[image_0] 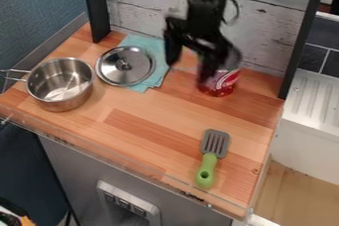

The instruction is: Move red can to the top right of the table

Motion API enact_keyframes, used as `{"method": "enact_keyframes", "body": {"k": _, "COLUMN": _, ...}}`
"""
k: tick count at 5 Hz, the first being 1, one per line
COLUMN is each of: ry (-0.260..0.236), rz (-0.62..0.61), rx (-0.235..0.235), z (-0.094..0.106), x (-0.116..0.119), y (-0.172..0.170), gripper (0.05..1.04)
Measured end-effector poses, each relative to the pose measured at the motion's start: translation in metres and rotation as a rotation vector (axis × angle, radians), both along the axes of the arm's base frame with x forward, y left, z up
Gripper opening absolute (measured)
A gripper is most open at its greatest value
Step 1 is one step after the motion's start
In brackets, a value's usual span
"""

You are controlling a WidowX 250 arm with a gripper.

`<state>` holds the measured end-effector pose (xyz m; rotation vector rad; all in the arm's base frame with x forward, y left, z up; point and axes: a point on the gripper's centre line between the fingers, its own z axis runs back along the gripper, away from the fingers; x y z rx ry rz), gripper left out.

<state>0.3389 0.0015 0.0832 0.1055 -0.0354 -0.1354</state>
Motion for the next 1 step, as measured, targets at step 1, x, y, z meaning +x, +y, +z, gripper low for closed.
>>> {"method": "enact_keyframes", "body": {"k": 1, "ry": -0.019, "rz": 0.076, "rx": 0.001, "z": 0.019, "x": -0.0296, "y": 0.0284, "gripper": 1.0}}
